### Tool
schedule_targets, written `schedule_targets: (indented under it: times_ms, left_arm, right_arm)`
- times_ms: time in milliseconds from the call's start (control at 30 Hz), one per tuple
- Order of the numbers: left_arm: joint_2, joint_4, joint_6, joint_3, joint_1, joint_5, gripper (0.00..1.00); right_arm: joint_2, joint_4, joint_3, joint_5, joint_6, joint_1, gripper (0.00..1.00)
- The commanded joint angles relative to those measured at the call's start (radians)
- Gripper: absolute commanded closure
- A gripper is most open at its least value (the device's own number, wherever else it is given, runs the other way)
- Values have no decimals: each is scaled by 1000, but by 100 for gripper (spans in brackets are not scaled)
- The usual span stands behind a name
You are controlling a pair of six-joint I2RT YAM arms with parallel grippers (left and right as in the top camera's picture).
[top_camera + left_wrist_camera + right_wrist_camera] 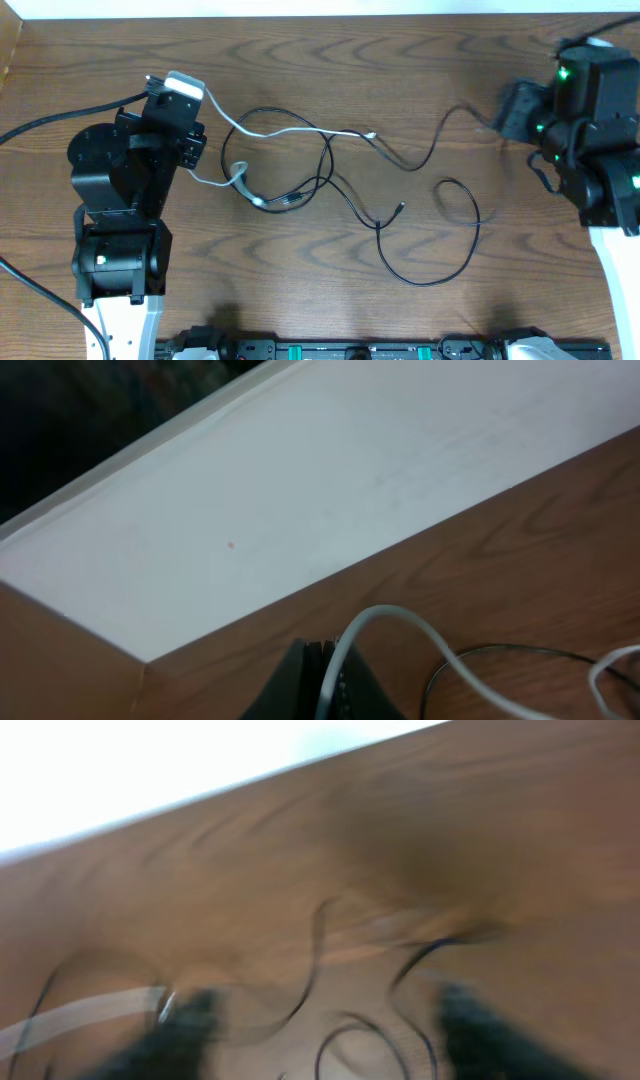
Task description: Untangle cables
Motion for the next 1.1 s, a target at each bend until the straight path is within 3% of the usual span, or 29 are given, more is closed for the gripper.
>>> schedule_targets:
  times_ms: [0,133,267,500,667,900,1067]
  left_arm:
    - [0,11,-13,17,5,52,93]
    - [0,32,-13,17,2,69,93]
    - [-8,91,-13,18,2,189,93]
    - [-27,295,-166,18,2,521,93]
    - [-27,399,-296,18,2,642,93]
    - [-28,566,-385,18,2,863,92]
    - [-47,739,-500,18,2,904,93]
  right_arm:
    - [37,-1,11,-360,-266,-3,1]
    - [78,-39,11,-503,-457,-3,0]
    - [127,-93,10,-501,-554,-3,1]
    - [282,-104,-38,-491,-559,9,1]
    - [420,-99,-43,-490,-590,30,1]
    - [565,-57,-43,-457,-603,90,1]
    - [617,-13,-43,-446,-603,140,1]
